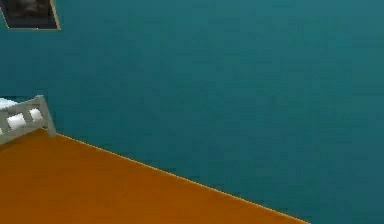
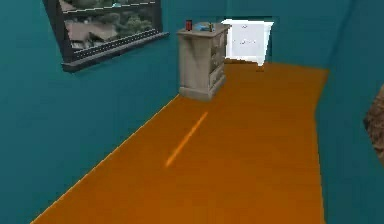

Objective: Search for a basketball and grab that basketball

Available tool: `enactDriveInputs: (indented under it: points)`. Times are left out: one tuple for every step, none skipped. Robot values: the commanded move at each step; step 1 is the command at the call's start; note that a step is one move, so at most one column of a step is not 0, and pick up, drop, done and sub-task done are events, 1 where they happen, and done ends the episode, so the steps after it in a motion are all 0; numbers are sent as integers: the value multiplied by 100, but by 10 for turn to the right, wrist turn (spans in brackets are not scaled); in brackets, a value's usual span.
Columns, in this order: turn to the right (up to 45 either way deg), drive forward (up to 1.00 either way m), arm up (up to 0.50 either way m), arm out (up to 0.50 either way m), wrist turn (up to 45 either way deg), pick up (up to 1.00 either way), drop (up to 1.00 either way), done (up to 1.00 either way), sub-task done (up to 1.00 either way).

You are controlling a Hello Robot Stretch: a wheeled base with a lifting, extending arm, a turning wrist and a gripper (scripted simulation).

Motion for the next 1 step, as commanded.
enactDriveInputs:
  points:
    - [-450, 0, 0, 0, 0, 0, 0, 0, 0]
